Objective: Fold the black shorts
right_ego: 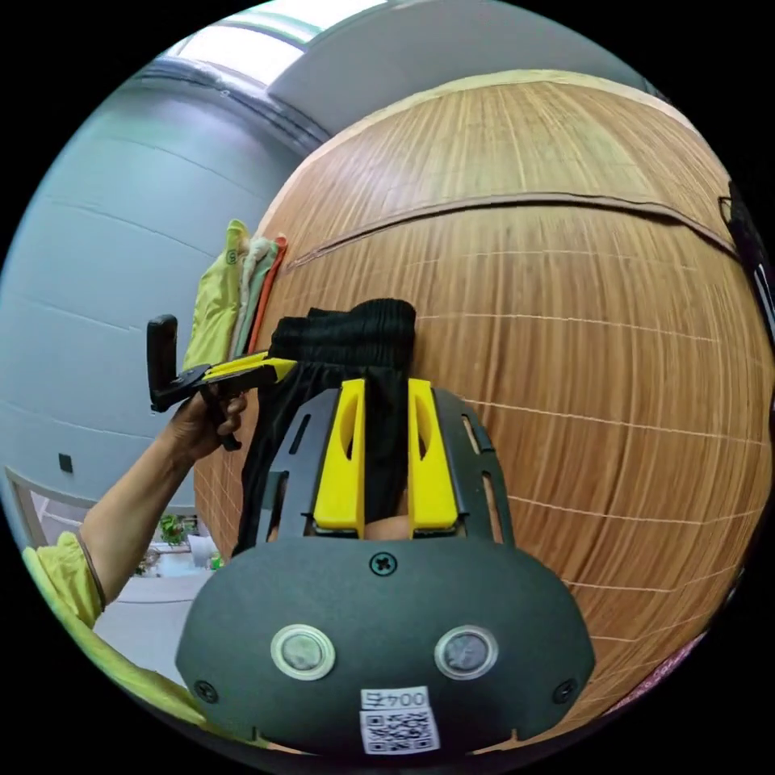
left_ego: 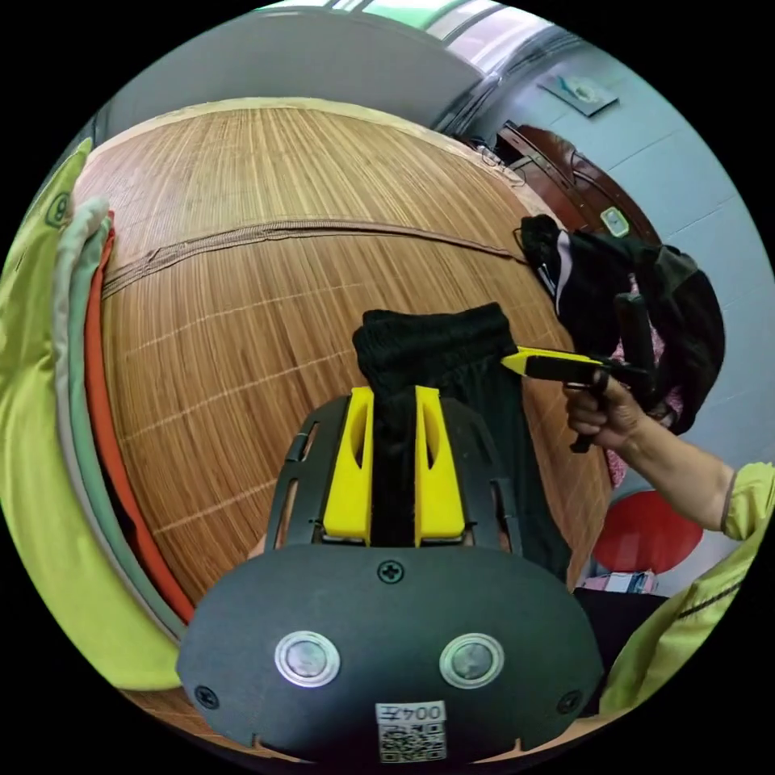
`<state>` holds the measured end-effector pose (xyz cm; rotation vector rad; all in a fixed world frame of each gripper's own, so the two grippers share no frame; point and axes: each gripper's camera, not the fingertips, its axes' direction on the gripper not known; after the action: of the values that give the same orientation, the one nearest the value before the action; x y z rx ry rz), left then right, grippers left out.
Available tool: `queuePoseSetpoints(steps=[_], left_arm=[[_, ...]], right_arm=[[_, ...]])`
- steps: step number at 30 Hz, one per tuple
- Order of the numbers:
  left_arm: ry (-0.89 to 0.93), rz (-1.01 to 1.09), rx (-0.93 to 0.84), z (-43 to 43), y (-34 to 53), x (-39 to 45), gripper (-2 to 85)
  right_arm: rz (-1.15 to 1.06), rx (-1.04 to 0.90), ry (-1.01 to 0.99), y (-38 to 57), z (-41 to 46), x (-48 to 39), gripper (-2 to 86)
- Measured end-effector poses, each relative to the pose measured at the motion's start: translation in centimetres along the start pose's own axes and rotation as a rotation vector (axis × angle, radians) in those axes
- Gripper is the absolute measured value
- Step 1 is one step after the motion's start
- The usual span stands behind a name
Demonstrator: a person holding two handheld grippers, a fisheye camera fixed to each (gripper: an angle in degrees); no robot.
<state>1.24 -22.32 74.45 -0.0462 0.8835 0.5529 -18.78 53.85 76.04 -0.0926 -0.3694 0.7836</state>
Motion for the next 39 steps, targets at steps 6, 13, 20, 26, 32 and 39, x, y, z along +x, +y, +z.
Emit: queuePoseSetpoints(steps=[6, 13, 20, 26, 32, 39], left_arm=[[-0.009, -0.158, 0.237, -6.2, -1.4, 0.0, 7.4], [-0.09, -0.015, 0.229, -10.6, 4.5, 7.9, 1.5], [-0.562, 0.184, -0.088, -6.0, 12.3, 17.2, 0.7], [-0.697, 0.263, -0.002, -5.4, 12.7, 20.9, 0.4], [-0.623, 0.231, 0.015, -7.2, 11.9, 21.9, 0.2], [-0.556, 0.226, 0.143, -12.8, 8.7, 23.9, 0.0]], right_arm=[[-0.236, 0.033, 0.125, 6.9, -4.4, -7.6, 6.8], [-0.332, -0.201, 0.414, 24.2, -4.0, -17.2, -0.2], [-0.445, -0.485, 0.71, 31.6, 1.5, -19.3, -0.7], [-0.481, -0.414, 0.703, 32.8, 1.7, -20.3, -0.6], [-0.451, -0.333, 0.725, 34.4, 1.6, -20.9, -0.5], [-0.124, -0.152, 0.349, 32.3, -2.9, -21.2, 2.3]])
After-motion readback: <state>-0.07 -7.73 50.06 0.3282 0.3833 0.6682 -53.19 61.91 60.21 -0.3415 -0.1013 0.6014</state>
